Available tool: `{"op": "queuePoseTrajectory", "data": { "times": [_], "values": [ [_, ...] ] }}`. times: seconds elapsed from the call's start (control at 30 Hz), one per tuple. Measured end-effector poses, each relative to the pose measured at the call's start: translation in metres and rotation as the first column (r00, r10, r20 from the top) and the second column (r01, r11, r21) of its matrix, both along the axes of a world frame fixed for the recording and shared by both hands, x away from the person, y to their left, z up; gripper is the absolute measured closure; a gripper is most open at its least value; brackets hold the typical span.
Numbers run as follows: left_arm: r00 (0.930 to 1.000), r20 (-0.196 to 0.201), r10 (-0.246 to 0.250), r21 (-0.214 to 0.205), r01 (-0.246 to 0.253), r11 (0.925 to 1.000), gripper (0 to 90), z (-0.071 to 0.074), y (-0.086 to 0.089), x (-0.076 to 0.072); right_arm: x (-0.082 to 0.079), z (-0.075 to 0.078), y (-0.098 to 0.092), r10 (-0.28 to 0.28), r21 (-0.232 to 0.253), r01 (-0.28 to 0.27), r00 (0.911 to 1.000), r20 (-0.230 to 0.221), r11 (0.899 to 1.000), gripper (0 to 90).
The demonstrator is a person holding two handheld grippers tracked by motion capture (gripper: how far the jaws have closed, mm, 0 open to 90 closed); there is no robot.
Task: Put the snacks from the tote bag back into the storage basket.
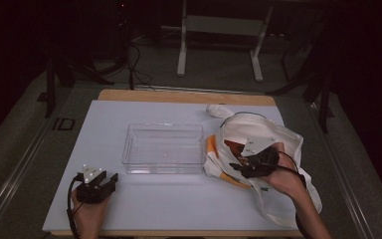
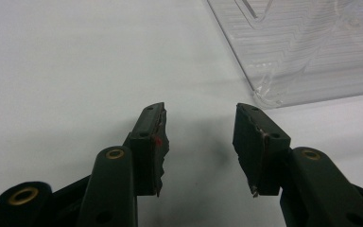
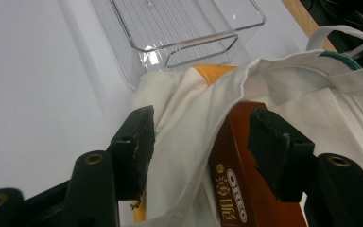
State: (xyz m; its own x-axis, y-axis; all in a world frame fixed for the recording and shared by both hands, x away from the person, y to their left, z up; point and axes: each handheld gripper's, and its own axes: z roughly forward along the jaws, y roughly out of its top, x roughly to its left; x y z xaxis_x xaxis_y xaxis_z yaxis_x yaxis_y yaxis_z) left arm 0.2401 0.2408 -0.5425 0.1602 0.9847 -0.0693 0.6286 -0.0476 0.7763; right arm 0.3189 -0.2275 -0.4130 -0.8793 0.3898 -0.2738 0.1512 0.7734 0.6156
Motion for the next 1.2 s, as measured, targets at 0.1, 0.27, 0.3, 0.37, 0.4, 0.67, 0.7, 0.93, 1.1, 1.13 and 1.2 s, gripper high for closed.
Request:
{"op": "queuePoseTrajectory", "data": {
  "times": [0.1,0.27,0.3,0.37,0.4,0.67,0.7,0.93,1.1,1.13,1.2],
  "values": [
    [1.0000,-0.001,0.000,0.001,0.000,1.0000,54.8,0.000,0.000,0.000,0.002,0.001,-0.002,0.000,-0.001,0.000,1.0000,-0.005,1.000,41.5],
    [1.0000,-0.002,0.000,0.001,0.000,1.0000,54.8,0.000,0.000,0.000,0.005,0.002,-0.006,-0.009,-0.008,0.009,0.9999,-0.014,1.000,40.7],
    [1.0000,-0.002,0.000,0.000,0.000,1.0000,54.8,0.000,0.000,0.000,0.006,0.002,-0.007,-0.013,-0.006,0.013,0.9998,-0.016,1.000,40.5],
    [1.0000,-0.001,-0.001,-0.001,0.001,1.0000,54.8,0.000,0.000,0.000,0.008,0.002,-0.008,-0.018,-0.008,0.018,0.9996,-0.020,1.000,40.3],
    [1.0000,-0.001,-0.001,0.000,0.001,1.0000,54.8,0.000,0.000,0.000,0.010,0.002,-0.009,-0.020,-0.011,0.020,0.9996,-0.020,1.000,40.2],
    [1.0000,-0.001,-0.001,-0.004,0.001,1.0000,54.8,0.000,0.000,0.000,0.015,0.003,-0.018,-0.038,-0.003,0.038,0.9988,-0.029,0.999,37.3],
    [1.0000,-0.001,-0.001,-0.004,0.001,1.0000,54.8,0.000,0.000,0.000,0.016,0.004,-0.019,-0.039,-0.008,0.038,0.9988,-0.029,0.999,37.1],
    [1.0000,-0.001,0.000,-0.003,0.000,1.0000,54.7,0.000,0.000,0.000,0.021,0.003,-0.025,-0.057,-0.037,0.055,0.9973,-0.046,0.998,37.1],
    [1.0000,0.000,0.000,-0.003,0.000,1.0000,54.6,0.000,0.000,0.000,0.025,0.004,-0.029,-0.068,-0.042,0.066,0.9964,-0.050,0.997,37.1],
    [1.0000,0.000,0.000,-0.003,0.000,1.0000,54.6,0.000,0.000,0.000,0.026,0.003,-0.030,-0.073,-0.048,0.070,0.9961,-0.051,0.996,37.1],
    [1.0000,0.001,0.001,-0.003,-0.001,1.0000,54.6,0.000,0.000,0.000,0.027,0.003,-0.031,-0.074,-0.056,0.071,0.9959,-0.051,0.996,37.1]
  ]
}}
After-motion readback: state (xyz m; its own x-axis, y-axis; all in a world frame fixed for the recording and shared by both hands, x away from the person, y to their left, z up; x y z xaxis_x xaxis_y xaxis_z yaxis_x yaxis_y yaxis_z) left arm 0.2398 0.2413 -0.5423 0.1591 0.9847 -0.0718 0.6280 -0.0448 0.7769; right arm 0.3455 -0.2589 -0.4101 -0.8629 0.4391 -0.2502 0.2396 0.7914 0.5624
